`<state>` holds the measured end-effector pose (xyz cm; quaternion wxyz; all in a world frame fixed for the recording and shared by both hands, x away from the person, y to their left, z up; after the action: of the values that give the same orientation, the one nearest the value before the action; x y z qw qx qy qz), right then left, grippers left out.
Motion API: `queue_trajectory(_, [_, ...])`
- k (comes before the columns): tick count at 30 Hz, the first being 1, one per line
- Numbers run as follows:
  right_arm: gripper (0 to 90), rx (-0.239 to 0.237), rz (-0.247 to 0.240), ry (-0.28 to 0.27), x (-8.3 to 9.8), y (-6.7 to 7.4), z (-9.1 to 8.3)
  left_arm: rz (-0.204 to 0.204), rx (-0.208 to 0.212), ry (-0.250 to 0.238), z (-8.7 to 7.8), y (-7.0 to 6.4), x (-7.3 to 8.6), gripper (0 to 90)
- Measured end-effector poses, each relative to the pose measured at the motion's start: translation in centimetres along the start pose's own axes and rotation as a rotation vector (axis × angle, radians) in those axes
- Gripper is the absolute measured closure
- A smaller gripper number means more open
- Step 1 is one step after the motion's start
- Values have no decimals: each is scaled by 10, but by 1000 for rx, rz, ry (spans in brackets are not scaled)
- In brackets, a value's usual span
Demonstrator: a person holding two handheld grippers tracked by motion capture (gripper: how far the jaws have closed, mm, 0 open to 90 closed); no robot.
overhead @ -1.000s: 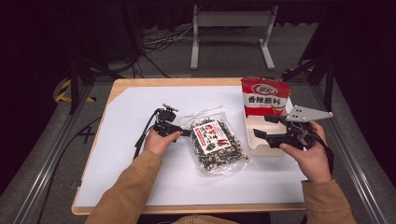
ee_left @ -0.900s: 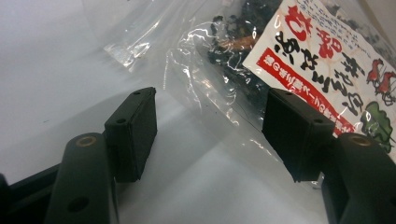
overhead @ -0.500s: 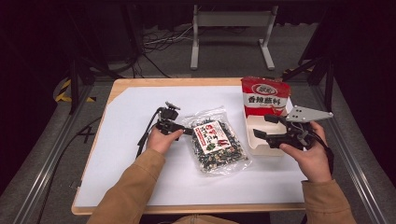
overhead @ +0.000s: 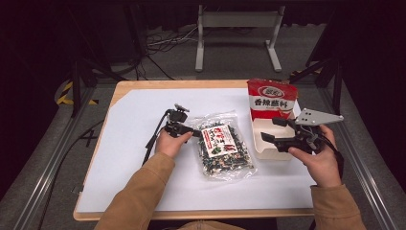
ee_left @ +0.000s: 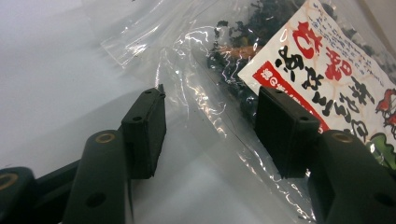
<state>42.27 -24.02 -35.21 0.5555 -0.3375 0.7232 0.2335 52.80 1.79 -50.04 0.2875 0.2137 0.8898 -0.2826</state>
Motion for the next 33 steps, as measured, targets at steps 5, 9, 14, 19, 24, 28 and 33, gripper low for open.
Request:
queue_trajectory(5, [294,3,-2,1,1,-1,0,-23,27,-4,3,-4,0,600])
queue_trajectory(9, [294,0,-3,-3,0,0,0,-33,40,-9,4,-6,0,677])
queue_trajectory(14, [294,2,-1,-3,0,0,0,-18,42,-13,6,-9,0,774])
queue_trajectory(19, [294,2,-4,-10,-1,0,-1,-14,47,-26,7,-13,-1,840])
queue_trajectory(24, [294,5,-2,-11,-1,-1,-2,-3,37,-54,4,-15,-2,858])
queue_trajectory(28, [297,6,-4,-10,-1,-1,-2,7,35,-91,-2,-18,-5,867])
queue_trajectory(33, [319,9,-1,-11,-1,-1,-2,40,28,-168,-24,-23,-16,872])
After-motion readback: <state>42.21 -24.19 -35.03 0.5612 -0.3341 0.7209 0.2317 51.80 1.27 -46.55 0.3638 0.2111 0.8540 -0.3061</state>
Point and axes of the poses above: each handheld gripper's, and its own axes: z roughly forward along the jaws, x roughly out of its underside, y roughly to its left, the point moved 9 cm from there along z, roughly forward along the jaws, and after that the axes turned 9 degrees about -y, right-handed, at the moved point
